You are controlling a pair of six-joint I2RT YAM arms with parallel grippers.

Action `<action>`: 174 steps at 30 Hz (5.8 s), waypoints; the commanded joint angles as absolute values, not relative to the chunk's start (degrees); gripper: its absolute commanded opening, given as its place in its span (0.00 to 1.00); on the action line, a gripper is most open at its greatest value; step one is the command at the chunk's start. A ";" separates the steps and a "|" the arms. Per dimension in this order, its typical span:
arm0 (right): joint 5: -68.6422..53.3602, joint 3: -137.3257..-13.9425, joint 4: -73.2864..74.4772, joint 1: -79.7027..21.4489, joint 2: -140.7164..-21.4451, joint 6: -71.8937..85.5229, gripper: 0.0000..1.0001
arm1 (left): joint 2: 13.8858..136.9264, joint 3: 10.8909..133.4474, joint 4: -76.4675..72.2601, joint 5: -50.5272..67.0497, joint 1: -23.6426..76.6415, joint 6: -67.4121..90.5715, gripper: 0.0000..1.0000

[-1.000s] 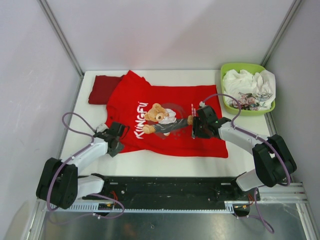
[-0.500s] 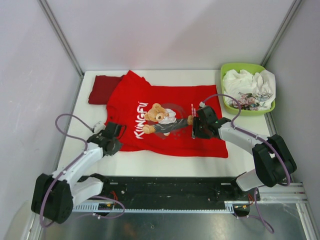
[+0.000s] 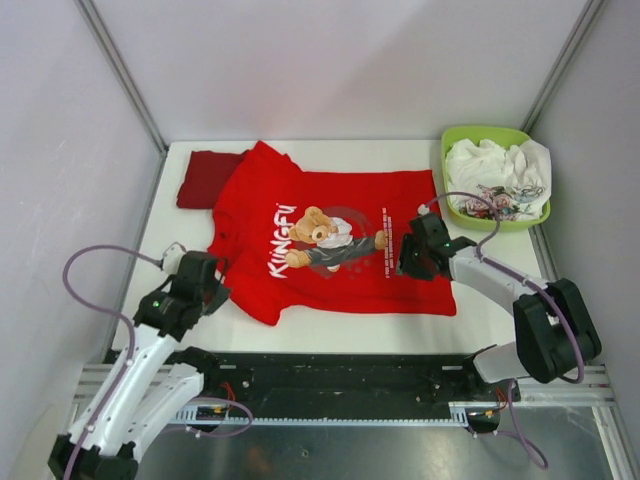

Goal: Fold and stack the t-shirts
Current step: Grap the side of the flattened tshirt closest away from the robot with both arms, then fold the flattened tshirt in 1/3 of the way

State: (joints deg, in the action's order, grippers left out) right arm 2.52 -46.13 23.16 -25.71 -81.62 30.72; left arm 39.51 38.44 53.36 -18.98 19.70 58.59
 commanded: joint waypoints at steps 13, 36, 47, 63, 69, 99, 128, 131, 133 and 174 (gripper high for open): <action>-2.06 -33.51 35.44 -2.01 -58.49 42.58 0.53 | 25.83 41.40 64.27 -14.04 19.43 62.35 0.00; -0.26 -22.83 46.21 4.83 -43.43 52.56 0.32 | 20.43 35.99 68.58 -14.44 19.42 69.28 0.00; 0.00 -22.63 44.51 4.83 -42.04 52.89 0.35 | 20.11 35.62 68.22 -14.83 19.45 69.09 0.00; 1.74 -22.23 38.23 4.83 -47.53 52.81 0.35 | 20.41 35.60 68.15 -15.03 19.42 68.69 0.00; 2.11 -21.98 36.38 4.83 -49.33 52.46 0.34 | 20.31 35.64 68.14 -15.03 19.43 68.64 0.00; -3.56 -25.82 41.22 5.59 -48.95 46.99 0.00 | 16.60 42.43 74.99 -18.09 19.43 66.88 0.00; -8.44 -32.22 32.58 7.56 -60.09 44.73 0.00 | 47.03 50.97 50.54 -24.76 19.36 55.78 0.00; -8.01 -34.13 31.88 7.56 -61.31 44.48 0.00 | 51.60 52.78 47.38 -25.56 18.81 54.00 0.00; -7.61 -35.54 31.77 7.56 -62.11 44.28 0.00 | 54.25 53.91 45.64 -25.57 18.22 53.14 0.00; -9.44 -51.74 14.30 7.32 -91.45 42.24 0.00 | 83.12 69.08 29.10 -18.99 8.87 43.77 0.00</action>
